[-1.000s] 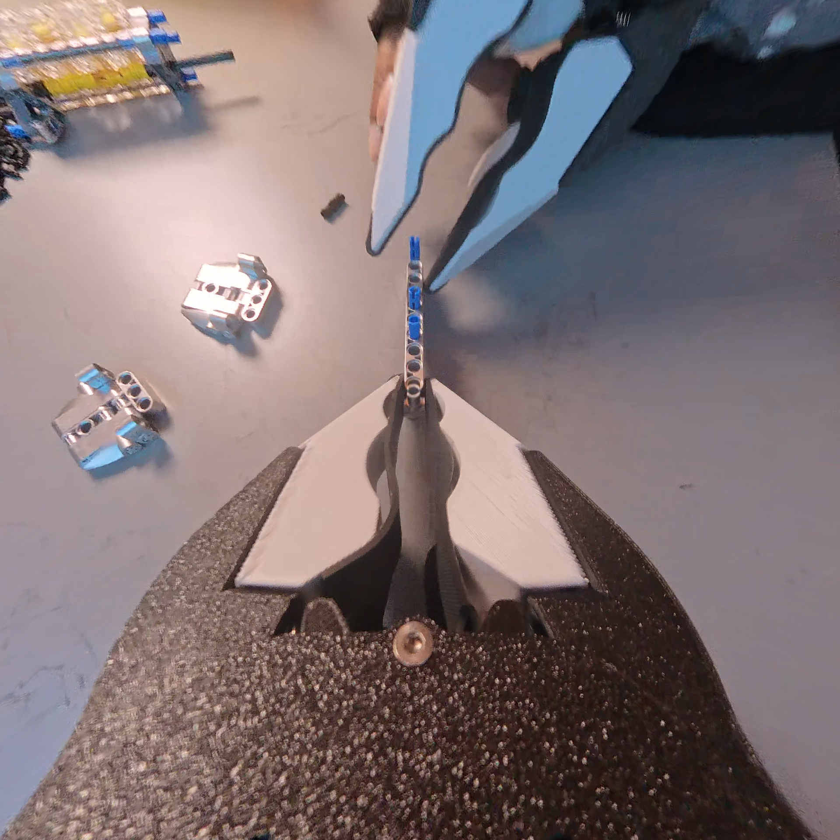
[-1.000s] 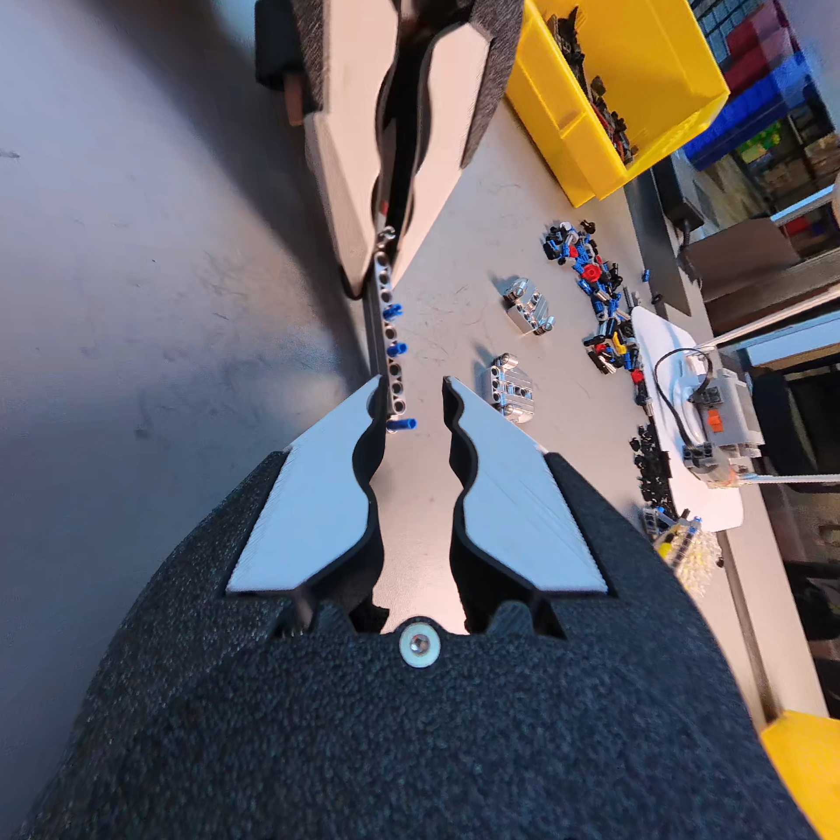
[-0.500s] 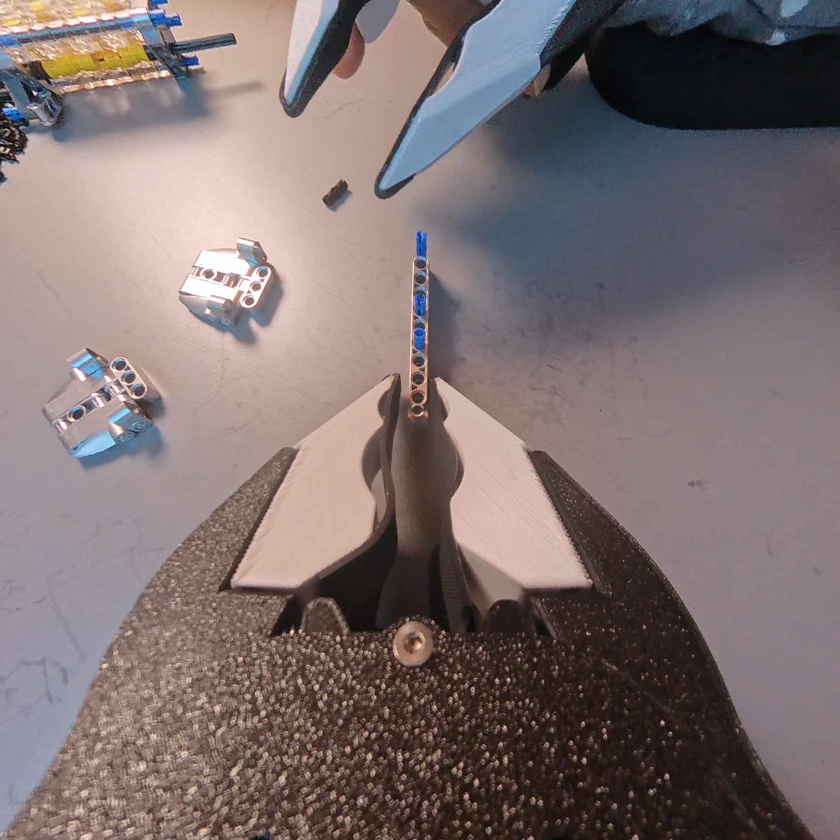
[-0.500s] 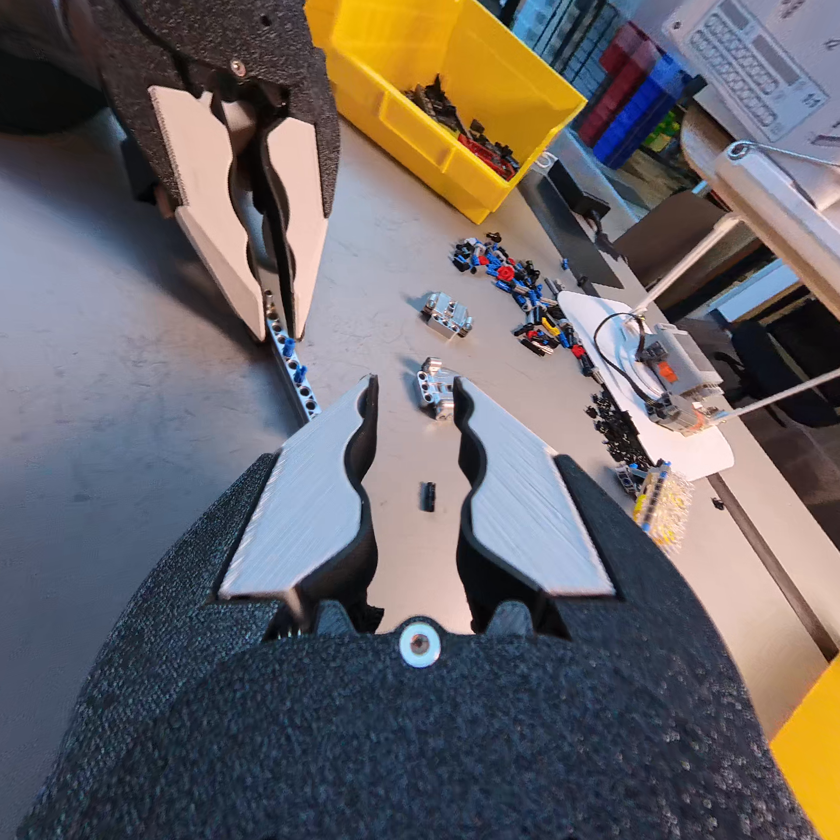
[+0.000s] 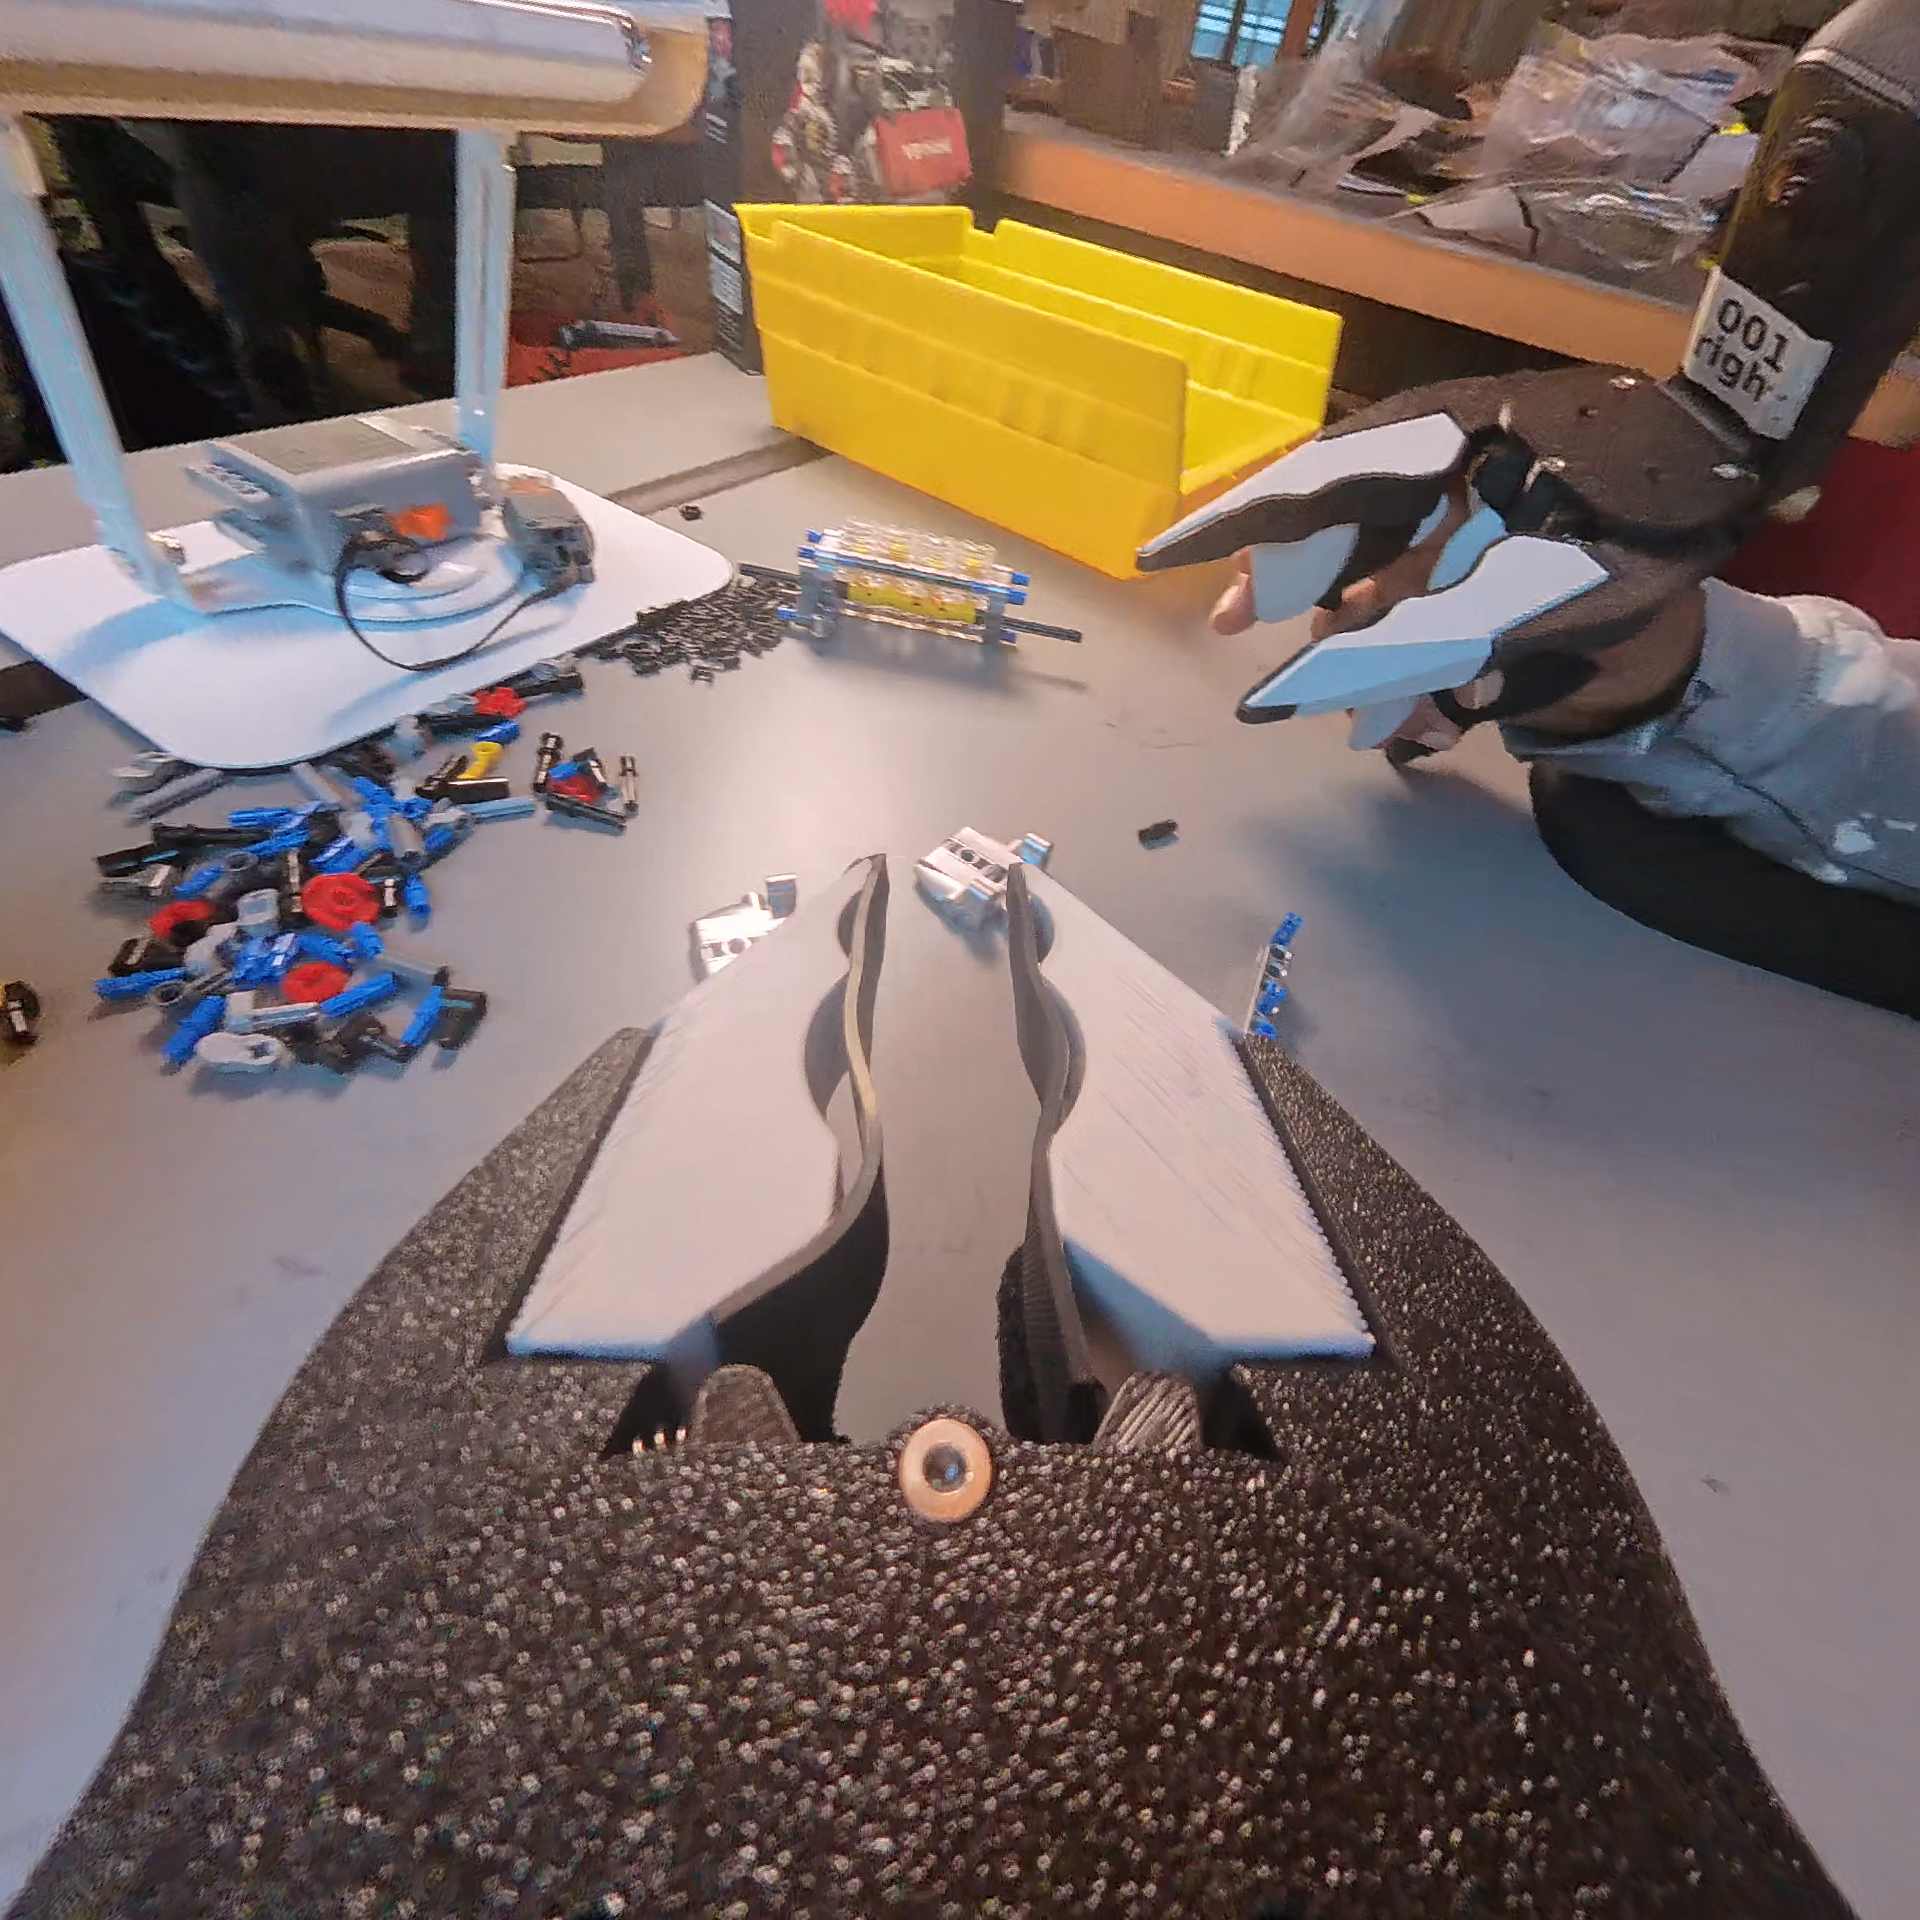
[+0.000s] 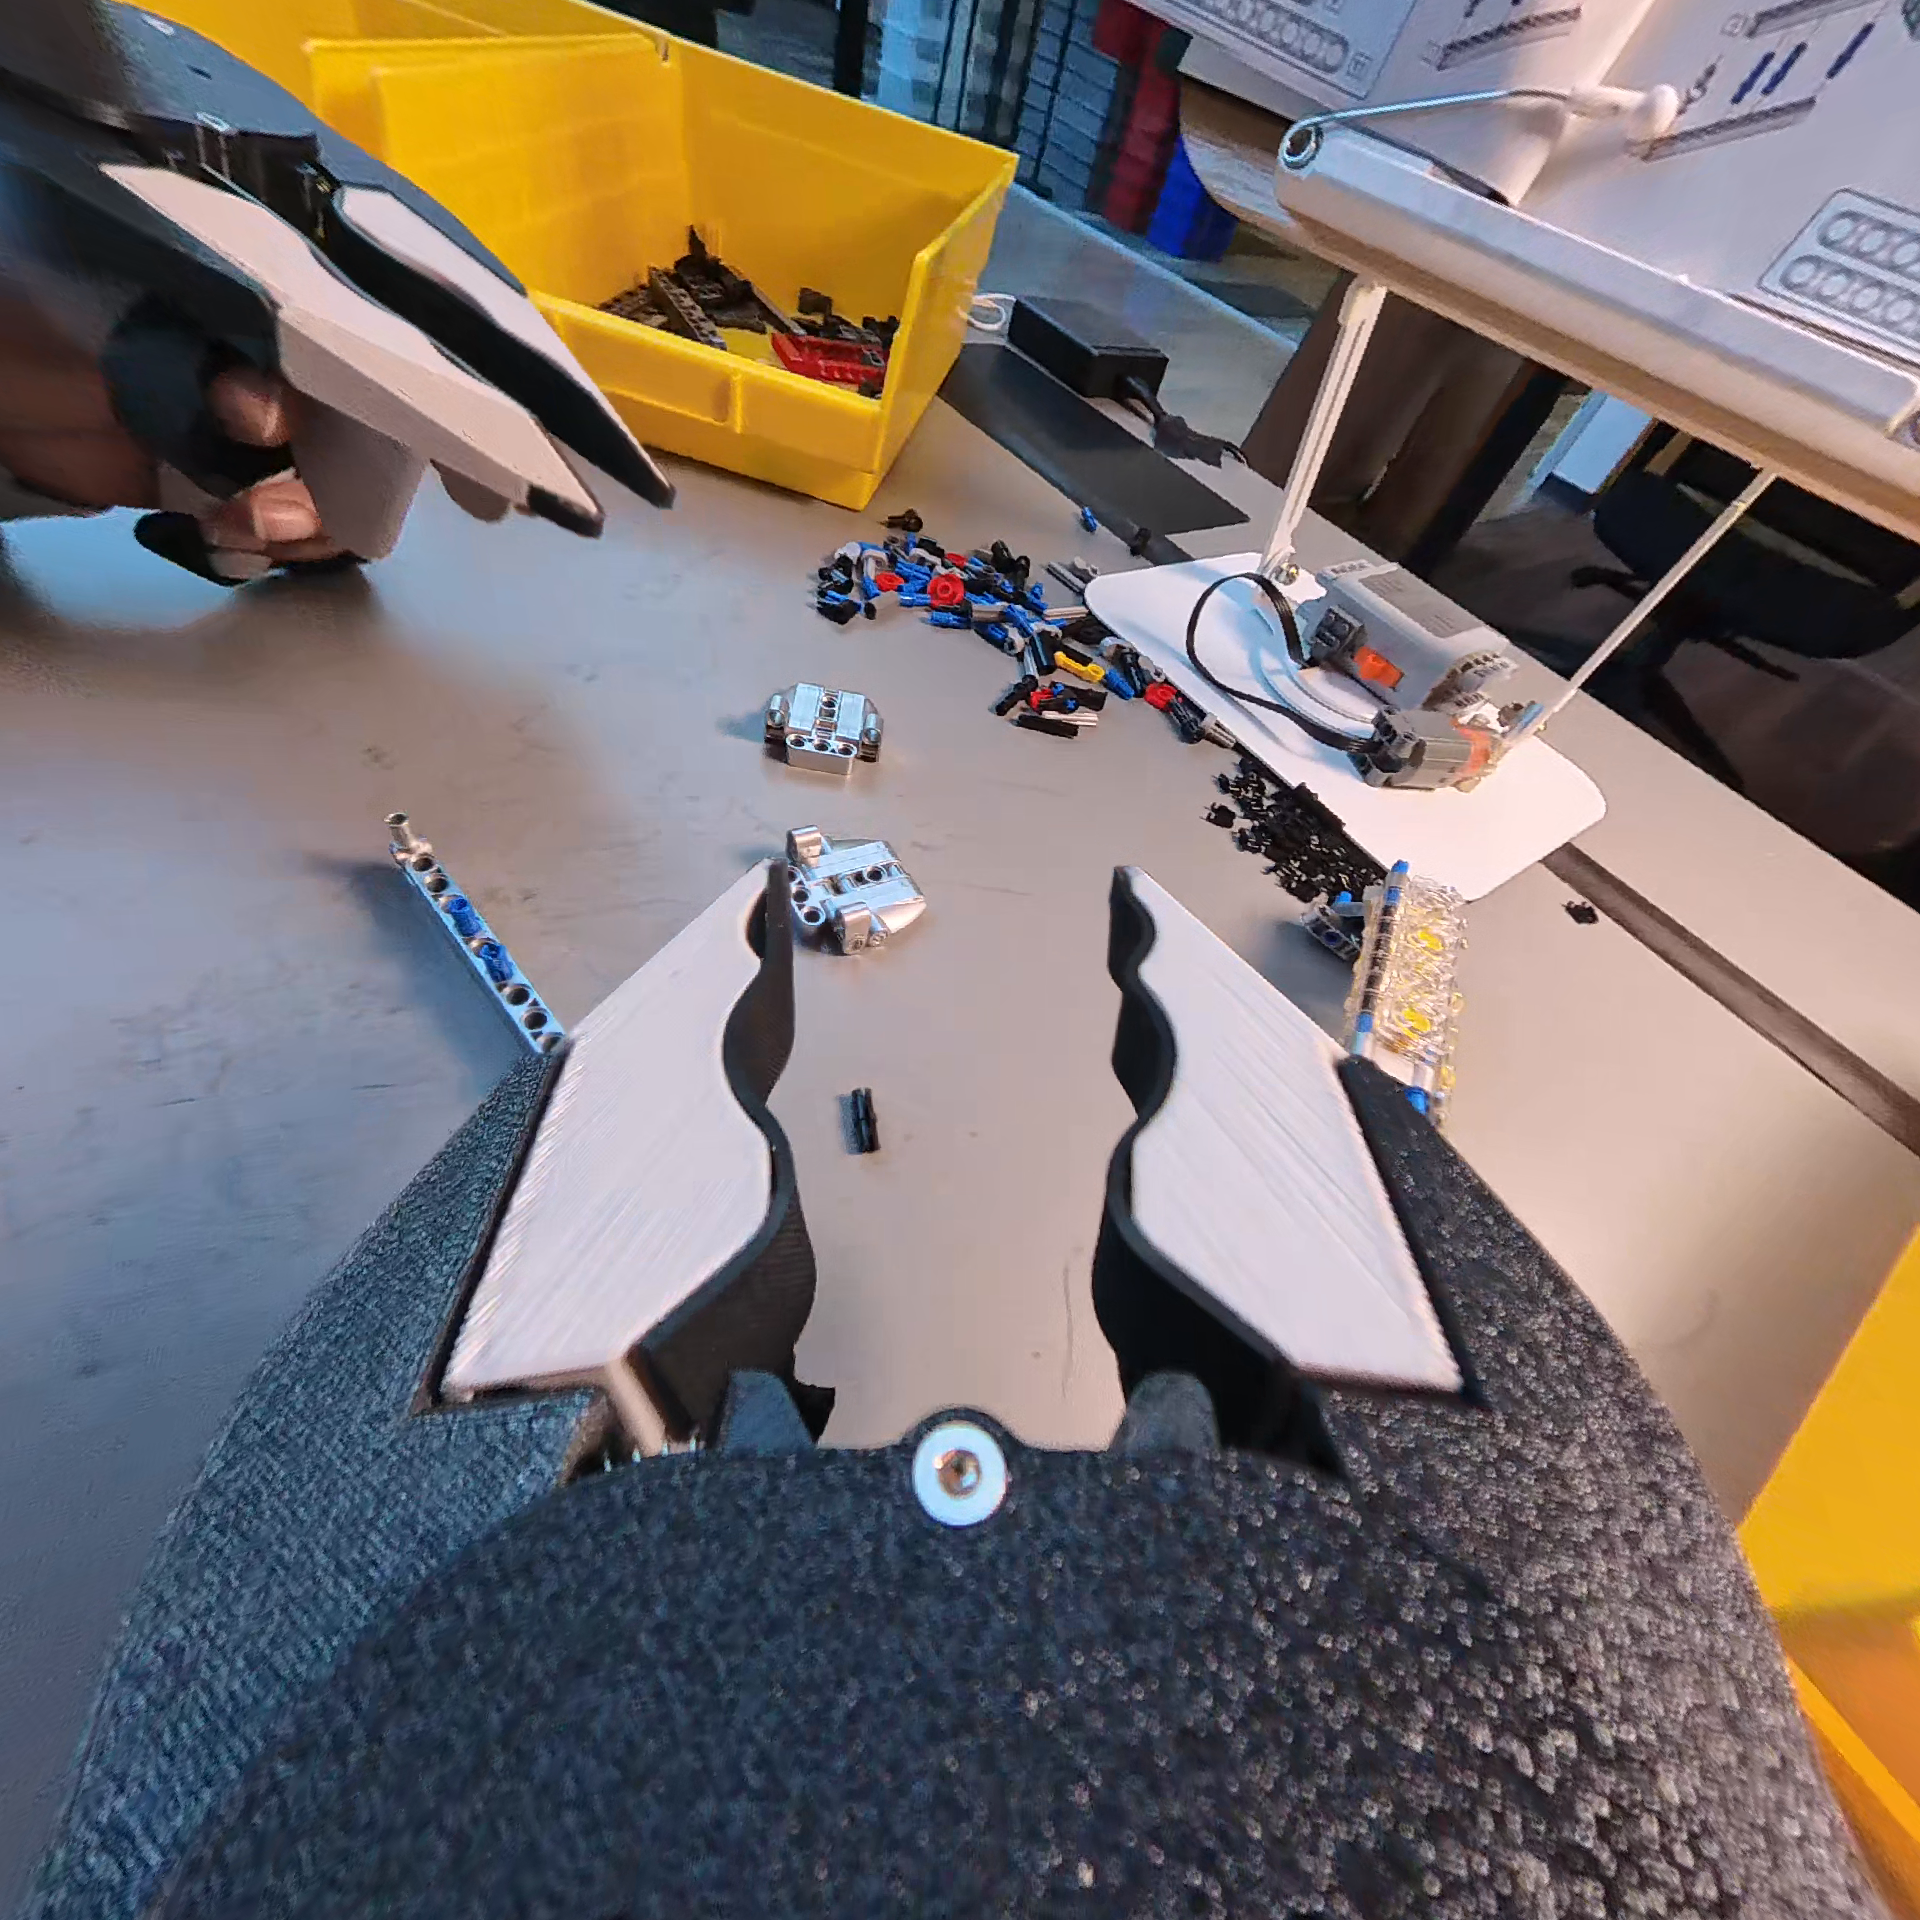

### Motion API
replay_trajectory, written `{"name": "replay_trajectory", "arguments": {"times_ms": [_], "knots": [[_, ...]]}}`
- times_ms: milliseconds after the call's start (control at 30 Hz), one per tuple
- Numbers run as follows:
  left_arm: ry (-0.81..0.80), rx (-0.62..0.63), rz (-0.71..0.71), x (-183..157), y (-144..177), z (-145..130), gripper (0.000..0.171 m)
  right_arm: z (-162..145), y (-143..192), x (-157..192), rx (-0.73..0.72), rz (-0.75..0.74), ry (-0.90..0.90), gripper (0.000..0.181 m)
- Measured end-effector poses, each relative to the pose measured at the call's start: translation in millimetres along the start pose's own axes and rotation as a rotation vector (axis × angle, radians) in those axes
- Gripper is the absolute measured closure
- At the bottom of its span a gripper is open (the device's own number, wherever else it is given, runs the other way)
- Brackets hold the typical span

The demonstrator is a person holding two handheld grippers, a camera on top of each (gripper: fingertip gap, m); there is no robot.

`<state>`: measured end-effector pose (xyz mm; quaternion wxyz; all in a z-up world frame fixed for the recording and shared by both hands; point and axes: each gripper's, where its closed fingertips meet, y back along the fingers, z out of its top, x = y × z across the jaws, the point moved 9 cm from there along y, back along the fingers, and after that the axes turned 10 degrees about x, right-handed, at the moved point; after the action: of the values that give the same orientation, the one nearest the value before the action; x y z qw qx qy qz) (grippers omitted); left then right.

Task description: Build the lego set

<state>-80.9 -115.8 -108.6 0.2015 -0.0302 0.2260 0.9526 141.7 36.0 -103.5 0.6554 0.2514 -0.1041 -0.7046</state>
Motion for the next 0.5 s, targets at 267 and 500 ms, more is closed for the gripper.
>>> {"name": "replay_trajectory", "arguments": {"times_ms": [267,500], "knots": [[0.023,0.031,0.132,13,-4,-2,0.141,-4,-4,1,0.055,-0.025,0.062,0.127],[0.101,0.321,0.149,25,-38,-10,0.125,-4,-7,3,0.069,-0.049,0.086,0.127]]}}
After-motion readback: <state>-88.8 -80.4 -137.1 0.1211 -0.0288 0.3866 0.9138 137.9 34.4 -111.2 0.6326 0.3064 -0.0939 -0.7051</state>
